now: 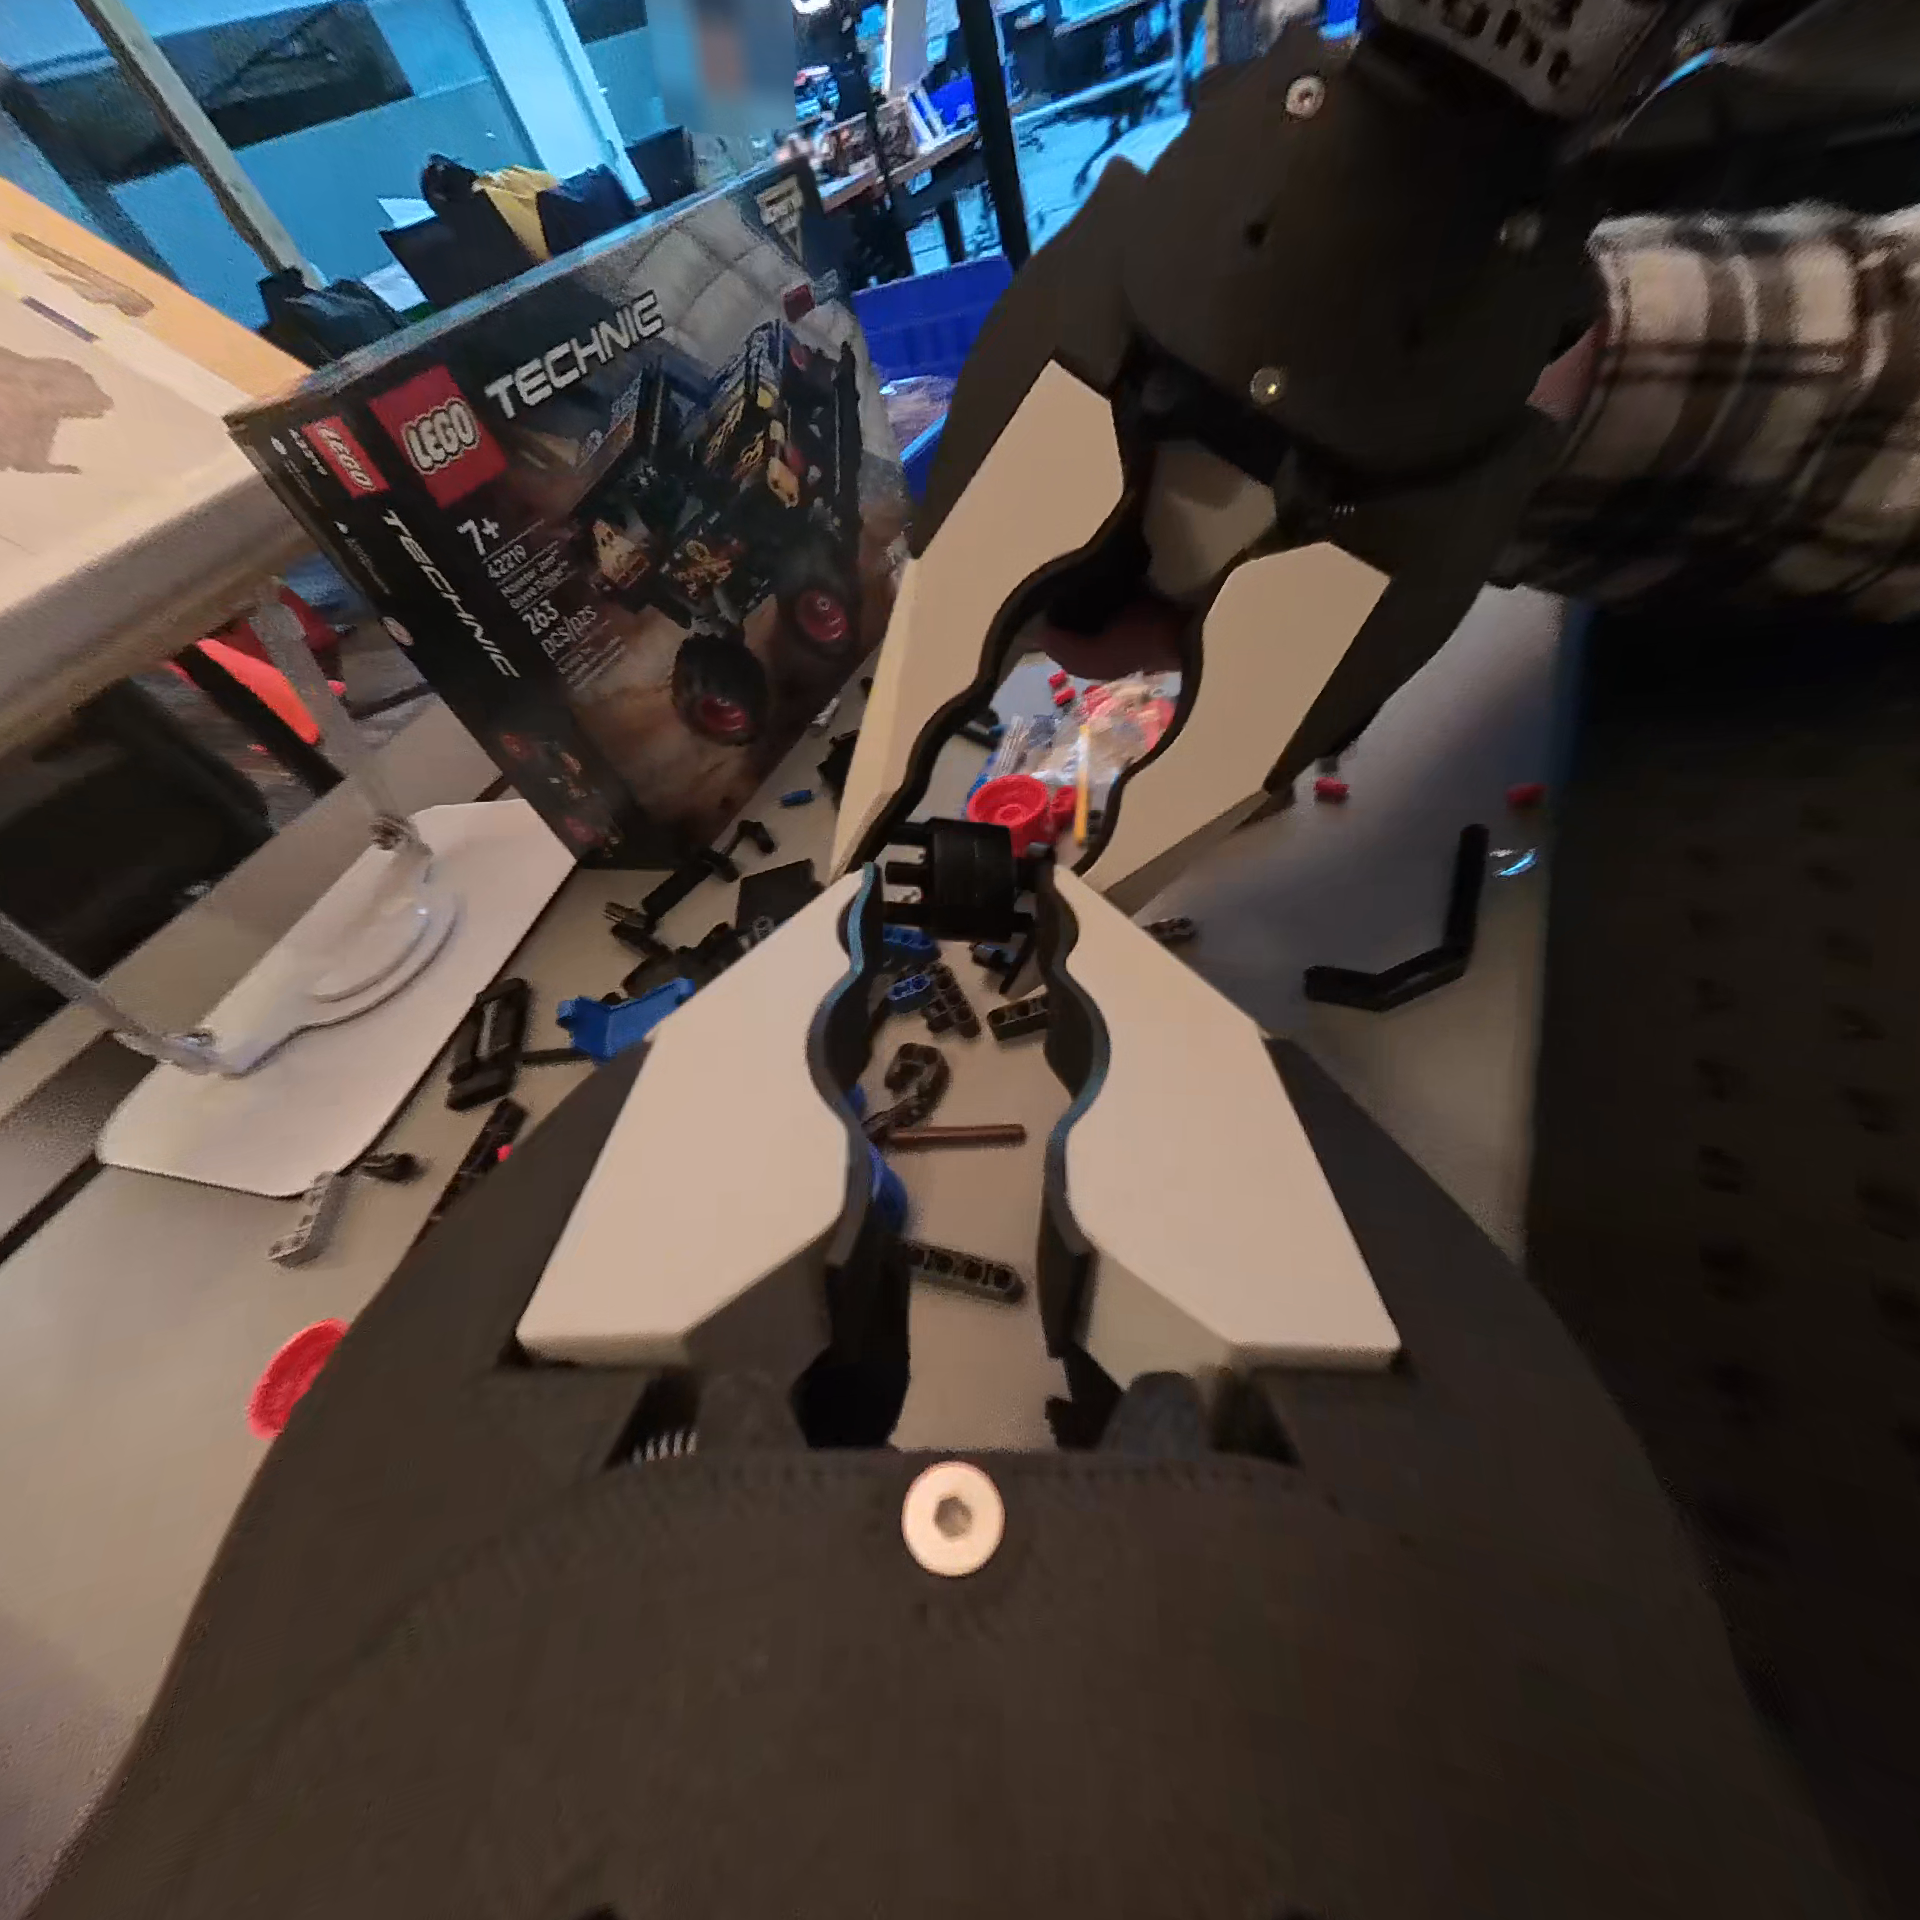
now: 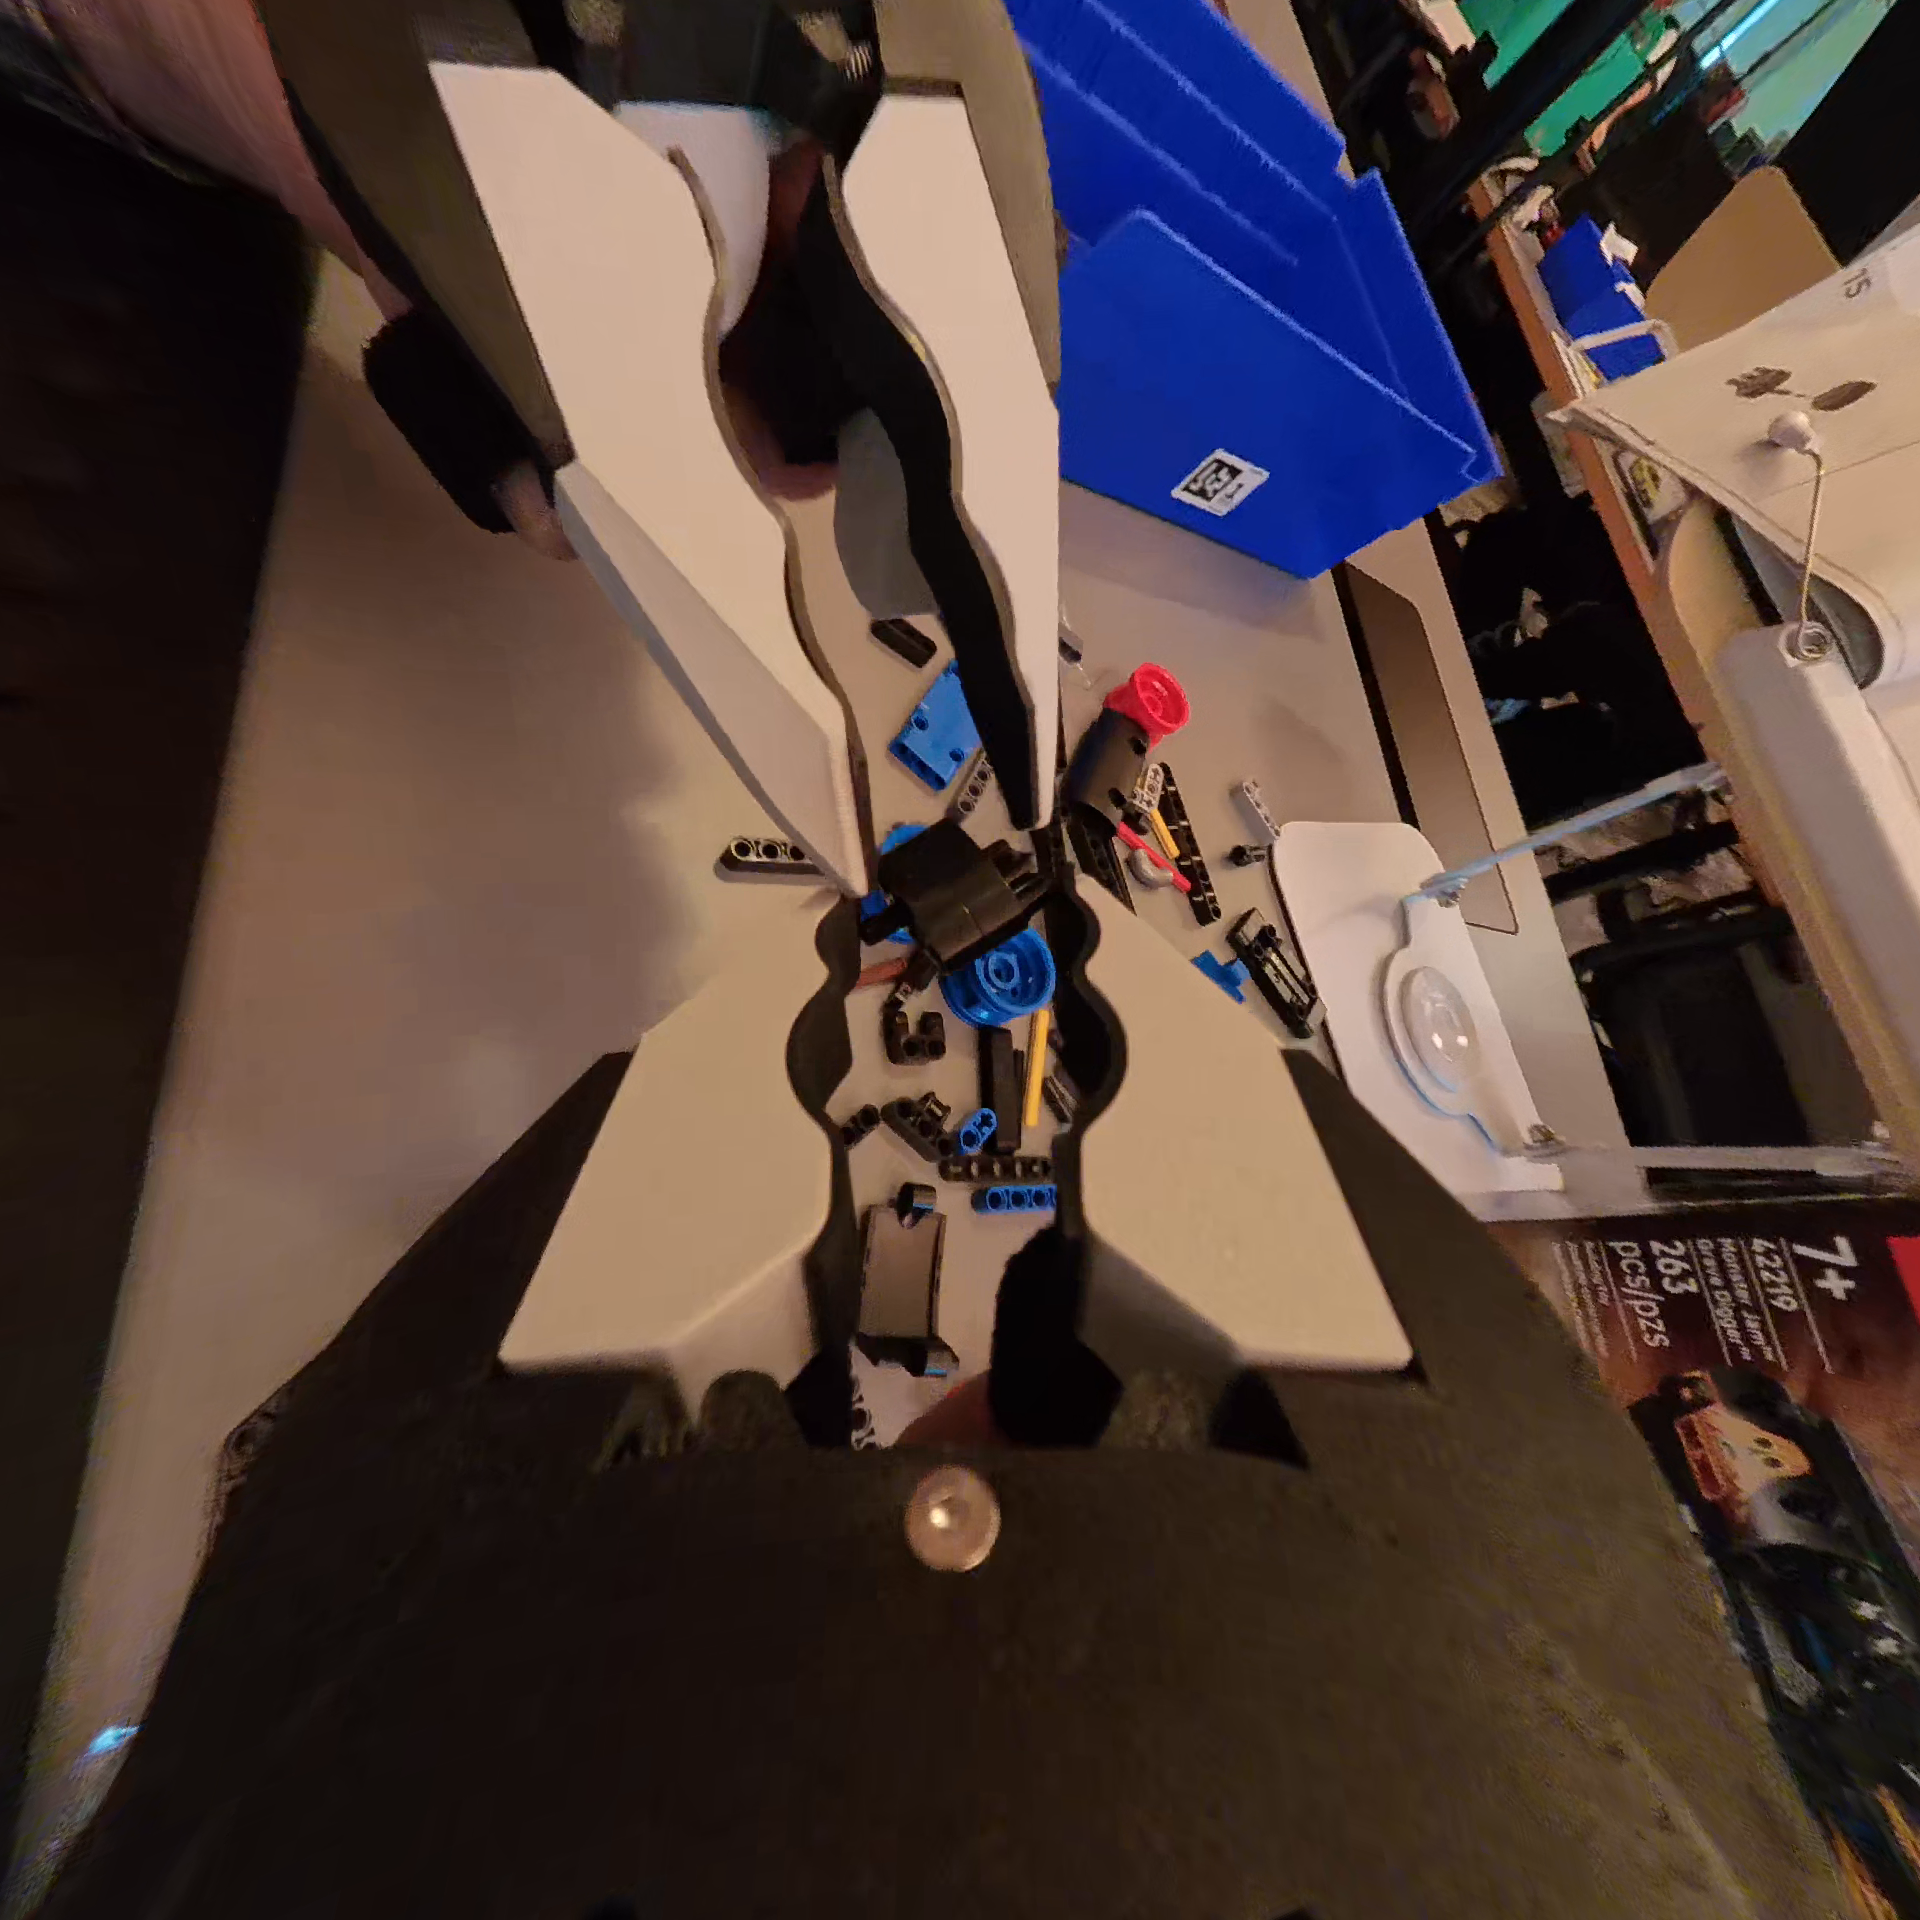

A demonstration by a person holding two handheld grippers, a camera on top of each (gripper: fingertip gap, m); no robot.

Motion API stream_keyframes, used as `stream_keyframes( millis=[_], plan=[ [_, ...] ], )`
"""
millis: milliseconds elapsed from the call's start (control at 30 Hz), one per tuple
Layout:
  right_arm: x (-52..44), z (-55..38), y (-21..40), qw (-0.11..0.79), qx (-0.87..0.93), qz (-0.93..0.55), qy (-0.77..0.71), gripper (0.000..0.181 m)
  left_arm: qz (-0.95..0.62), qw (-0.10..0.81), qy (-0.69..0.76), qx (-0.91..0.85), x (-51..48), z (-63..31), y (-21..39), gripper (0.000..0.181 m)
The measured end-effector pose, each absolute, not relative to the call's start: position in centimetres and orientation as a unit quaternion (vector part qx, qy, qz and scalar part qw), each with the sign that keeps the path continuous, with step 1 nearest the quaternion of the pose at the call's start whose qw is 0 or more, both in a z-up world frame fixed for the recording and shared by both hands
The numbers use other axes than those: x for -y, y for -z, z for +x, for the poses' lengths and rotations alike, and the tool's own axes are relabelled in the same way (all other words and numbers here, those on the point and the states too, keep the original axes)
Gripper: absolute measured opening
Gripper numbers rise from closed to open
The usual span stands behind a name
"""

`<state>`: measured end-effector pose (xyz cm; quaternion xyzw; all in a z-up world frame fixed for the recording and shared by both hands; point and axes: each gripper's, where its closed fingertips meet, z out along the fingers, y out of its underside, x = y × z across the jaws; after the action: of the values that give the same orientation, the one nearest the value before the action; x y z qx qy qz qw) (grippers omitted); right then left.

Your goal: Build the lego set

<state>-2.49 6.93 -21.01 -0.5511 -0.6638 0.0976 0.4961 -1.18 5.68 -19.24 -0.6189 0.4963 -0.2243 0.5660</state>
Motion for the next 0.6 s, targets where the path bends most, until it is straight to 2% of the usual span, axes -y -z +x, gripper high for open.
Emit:
stream_keyframes(
  millis=[300, 400, 467, 600],
  plan=[
    [-8.2, -2.2, 21.5, 0.495, 0.662, -0.562, -0.007, 0.035, -0.615, 0.565, 0.204, -0.511, -5.4, -0.8, 19.5, 0.025],
    [-8.2, -2.2, 21.7, 0.495, 0.666, -0.558, 0.008, 0.035, -0.618, 0.562, 0.195, -0.514, -5.5, -0.7, 19.9, 0.018],
    [-8.0, -2.4, 21.7, 0.496, 0.67, -0.553, 0.014, 0.035, -0.62, 0.557, 0.199, -0.515, -5.5, -0.6, 20.1, 0.0],
    [-7.5, -2.9, 21.7, 0.498, 0.677, -0.542, 0.014, 0.035, -0.62, 0.55, 0.218, -0.516, -5.2, -0.3, 20.2, 0.0]
  ],
)
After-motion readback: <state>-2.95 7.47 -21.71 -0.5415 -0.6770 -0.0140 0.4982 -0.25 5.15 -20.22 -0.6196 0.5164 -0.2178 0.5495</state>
